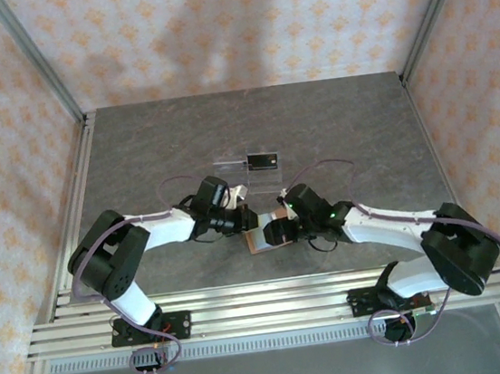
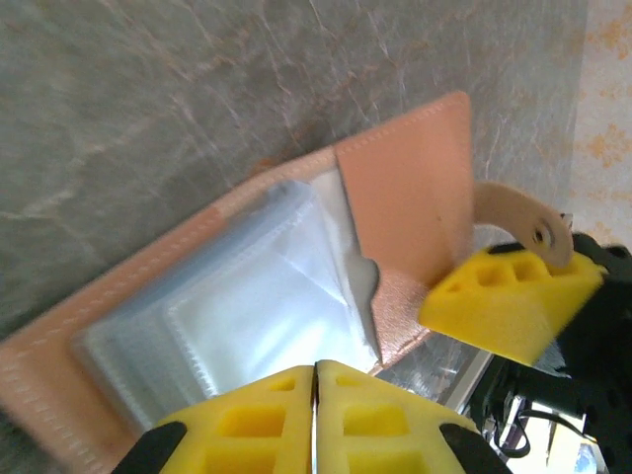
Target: Put the credit cards into the card holder
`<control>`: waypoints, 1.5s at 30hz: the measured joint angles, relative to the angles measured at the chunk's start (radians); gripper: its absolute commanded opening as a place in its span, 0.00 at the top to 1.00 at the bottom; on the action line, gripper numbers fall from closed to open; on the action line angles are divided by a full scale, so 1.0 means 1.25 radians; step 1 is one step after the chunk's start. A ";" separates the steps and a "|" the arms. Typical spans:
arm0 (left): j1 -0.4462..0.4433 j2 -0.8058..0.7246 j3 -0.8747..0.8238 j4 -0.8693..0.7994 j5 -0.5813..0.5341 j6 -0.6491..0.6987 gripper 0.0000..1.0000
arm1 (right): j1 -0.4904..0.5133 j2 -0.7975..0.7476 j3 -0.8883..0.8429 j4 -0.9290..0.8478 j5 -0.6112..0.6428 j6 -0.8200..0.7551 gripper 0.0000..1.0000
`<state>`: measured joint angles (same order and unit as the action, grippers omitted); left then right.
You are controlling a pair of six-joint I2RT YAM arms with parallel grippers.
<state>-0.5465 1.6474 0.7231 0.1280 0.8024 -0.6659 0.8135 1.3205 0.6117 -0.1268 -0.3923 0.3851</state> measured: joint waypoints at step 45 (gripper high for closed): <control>0.054 0.023 -0.040 -0.046 -0.027 0.107 0.87 | 0.157 0.130 0.184 -0.306 0.563 0.099 0.22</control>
<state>-0.4786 1.6764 0.6735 0.0700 0.7689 -0.5316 1.0092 1.4830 0.8417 -0.5091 0.3115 0.5095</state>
